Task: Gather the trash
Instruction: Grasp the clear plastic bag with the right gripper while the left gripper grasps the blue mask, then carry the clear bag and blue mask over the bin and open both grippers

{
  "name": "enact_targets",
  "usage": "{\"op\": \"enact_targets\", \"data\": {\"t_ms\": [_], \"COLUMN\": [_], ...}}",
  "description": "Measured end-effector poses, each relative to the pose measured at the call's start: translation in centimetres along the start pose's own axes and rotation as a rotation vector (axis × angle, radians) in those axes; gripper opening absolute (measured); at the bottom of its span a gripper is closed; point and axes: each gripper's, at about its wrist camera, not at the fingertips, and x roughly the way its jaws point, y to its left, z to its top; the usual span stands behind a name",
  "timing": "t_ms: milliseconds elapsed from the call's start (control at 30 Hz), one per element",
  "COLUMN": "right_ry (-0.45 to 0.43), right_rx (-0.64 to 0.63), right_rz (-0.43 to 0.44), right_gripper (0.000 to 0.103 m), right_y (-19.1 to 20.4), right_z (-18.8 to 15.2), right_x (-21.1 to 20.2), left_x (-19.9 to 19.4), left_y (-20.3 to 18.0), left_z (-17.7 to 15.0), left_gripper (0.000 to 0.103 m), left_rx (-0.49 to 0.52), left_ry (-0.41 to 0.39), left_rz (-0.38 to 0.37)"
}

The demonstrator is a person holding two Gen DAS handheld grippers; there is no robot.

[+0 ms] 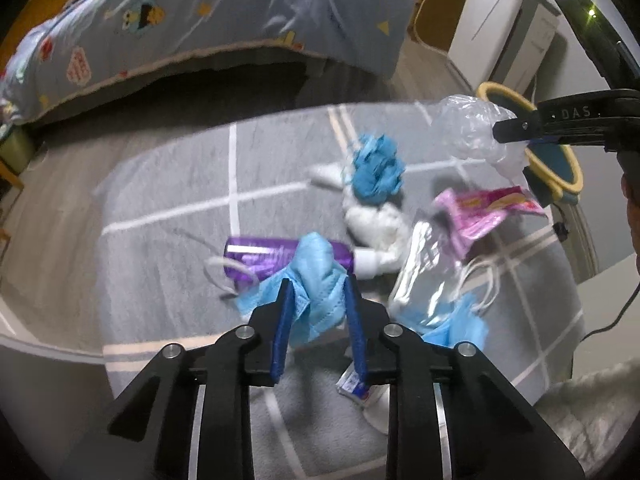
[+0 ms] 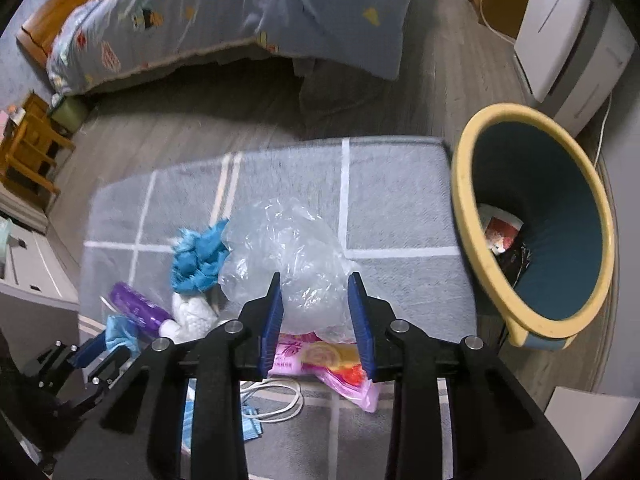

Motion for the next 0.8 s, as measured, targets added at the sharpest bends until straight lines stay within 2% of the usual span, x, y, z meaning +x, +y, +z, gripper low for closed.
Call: {"op": "enact_targets", "data": {"t_ms": [467, 800], "right_ry": [-0.145, -0.201], "right_rx": [0.063, 0.127], "right_rz": [0.056, 0.064], "right_gripper": [0.032, 0.032], "right_y": [-3.2, -8.6], "right_z": [0.1, 0.0], "right_x": [-7.4, -9.7], "left_x": [-5.2, -5.4], "left_y": [-2.9, -6.8], "left_z": [3.7, 5.8], "left_gripper": [0.026, 0.026], "left_rx": [0.033, 0.079], "left_ry": [-0.186, -0.229], "left_rz": [-0.034, -0.050]}}
